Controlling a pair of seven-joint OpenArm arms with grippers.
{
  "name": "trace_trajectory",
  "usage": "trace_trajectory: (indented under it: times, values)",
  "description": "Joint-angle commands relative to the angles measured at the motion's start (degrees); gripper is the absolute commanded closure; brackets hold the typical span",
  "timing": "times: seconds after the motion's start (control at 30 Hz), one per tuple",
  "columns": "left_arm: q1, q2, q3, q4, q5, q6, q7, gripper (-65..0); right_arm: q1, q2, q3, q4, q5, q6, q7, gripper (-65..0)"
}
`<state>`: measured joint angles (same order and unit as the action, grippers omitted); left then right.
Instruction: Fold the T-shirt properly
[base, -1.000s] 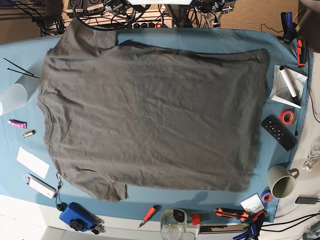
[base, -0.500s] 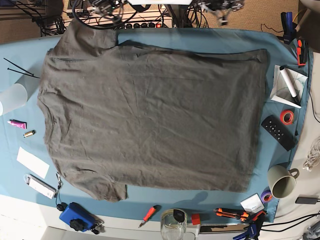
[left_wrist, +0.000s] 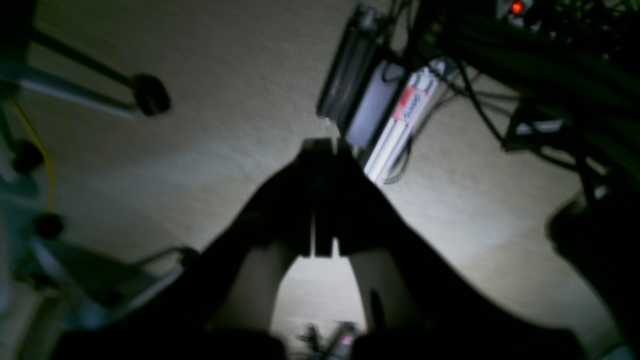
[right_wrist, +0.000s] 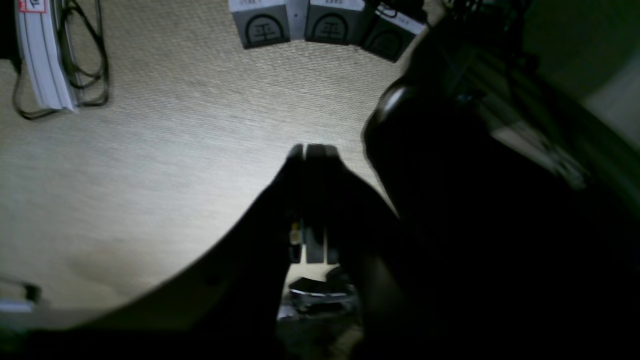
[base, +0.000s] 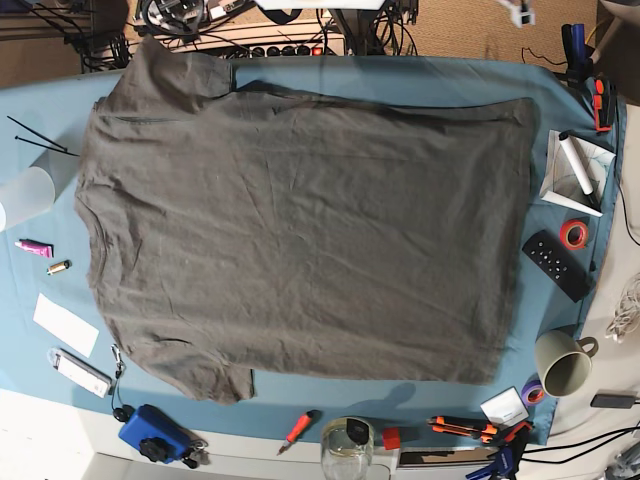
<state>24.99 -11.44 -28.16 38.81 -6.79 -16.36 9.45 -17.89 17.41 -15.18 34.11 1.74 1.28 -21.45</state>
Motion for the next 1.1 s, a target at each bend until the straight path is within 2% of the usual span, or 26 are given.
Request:
trace_trajectory:
  times: [0.0, 0.17, 0.4, 0.6, 0.83, 0.93, 1.0, 1.07]
  values:
    - [1.75, -0.94, -0.11, 1.90, -0.11, -0.20, -0.02, 0.0, -1.66, 1.49, 1.51, 2.10, 0.94, -0.31, -0.48, 0.0]
    - [7.21, -1.22, -0.11, 11.13, 0.31, 4.87, -0.04, 0.0, -8.66, 1.81, 8.83, 11.96, 1.99, -0.26, -2.62, 0.0]
    - [16.06, -0.79, -0.11, 24.04, 0.26, 4.46, -0.04, 0.0, -16.96, 1.81, 15.80, 25.64, 1.99, -0.28, -8.98, 0.0]
    - [24.37, -0.76, -0.11, 34.60, -3.02, 4.48, -0.02, 0.0, -24.65, 1.77, 21.55, 38.75, 7.91, -0.28, -15.28, 0.0]
    - [31.06, -0.79, -0.11, 45.40, -4.00, 4.46, 0.22, 0.0, -32.17, 0.50, 29.62, 49.55, 9.40, -0.28, -18.05, 0.0]
    - [32.65, -0.79, -0.11, 49.33, -4.00, 4.46, 2.47, 0.0, -34.12, 0.28, 32.54, 54.16, 12.98, -0.13, -22.64, 0.0]
    - [33.14, -0.76, -0.11, 51.54, -4.02, 4.46, 5.40, 0.0, -34.95, 0.22, 34.42, 57.31, 14.29, 1.92, -26.14, -0.4]
    - [33.09, -0.79, -0.11, 53.07, -4.00, 4.46, 7.72, 0.0, -35.56, 0.22, 36.22, 60.39, 15.45, 4.02, -28.98, -6.2]
